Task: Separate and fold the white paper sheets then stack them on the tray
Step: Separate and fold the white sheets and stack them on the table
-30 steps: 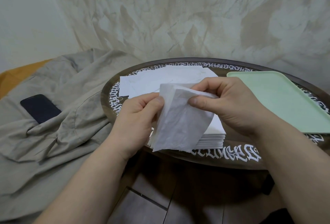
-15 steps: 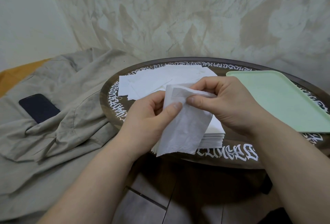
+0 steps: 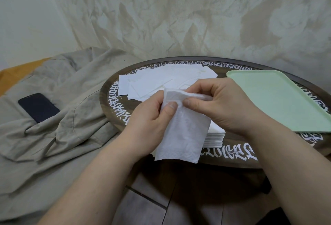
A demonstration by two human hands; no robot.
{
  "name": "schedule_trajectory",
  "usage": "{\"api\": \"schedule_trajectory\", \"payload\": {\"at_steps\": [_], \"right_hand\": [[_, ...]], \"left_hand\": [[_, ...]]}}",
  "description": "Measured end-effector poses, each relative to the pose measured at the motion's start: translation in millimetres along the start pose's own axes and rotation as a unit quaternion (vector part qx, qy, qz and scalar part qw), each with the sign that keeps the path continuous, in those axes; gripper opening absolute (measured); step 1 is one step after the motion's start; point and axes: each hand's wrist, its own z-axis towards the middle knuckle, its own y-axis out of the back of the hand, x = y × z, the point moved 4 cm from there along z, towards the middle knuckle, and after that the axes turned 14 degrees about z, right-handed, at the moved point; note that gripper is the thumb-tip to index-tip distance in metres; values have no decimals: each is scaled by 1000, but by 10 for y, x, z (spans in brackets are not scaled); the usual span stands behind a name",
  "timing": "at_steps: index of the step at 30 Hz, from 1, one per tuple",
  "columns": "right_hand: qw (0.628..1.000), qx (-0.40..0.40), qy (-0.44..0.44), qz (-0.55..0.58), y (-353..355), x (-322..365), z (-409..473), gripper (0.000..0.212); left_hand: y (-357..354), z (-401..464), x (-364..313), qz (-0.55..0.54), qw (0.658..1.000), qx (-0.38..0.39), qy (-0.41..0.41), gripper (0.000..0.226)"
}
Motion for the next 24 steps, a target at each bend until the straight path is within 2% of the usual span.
{"api": "schedule_trajectory", "payload": {"at_steps": [4,6,8,11,13,15,17,21,24], "right_hand": [[1000,-12,6,-11,-33,-13,9,9],[999,-45,17,-22,-46,-5,14,12],[996,-84,19,-35,-20,-22,26,35],[992,-86,-46,81,-25,-107,45,67],[974,-71,-103,189,-98,-217,49,74],[963,-60,-123,232,-212,-276,51,55],[967,-58,-115,219,-326,-278,55,39],[977,-31,-121,173,-386,-275,82,47],[980,60,-180,57,-328,-267,11,30]], "left_hand": [[-10,-12,-13,0,1000,-14,-2,37],[0,-6,-1,-12,999,-31,2,35],[9,-1,23,-63,997,-39,23,33],[32,0,43,-150,986,-52,47,30],[48,6,31,-209,974,-66,67,24],[47,16,14,-262,956,-90,95,21],[33,15,3,-294,941,-118,121,25],[39,7,25,-322,913,-185,166,25],[116,19,94,-359,887,-222,188,21]]}}
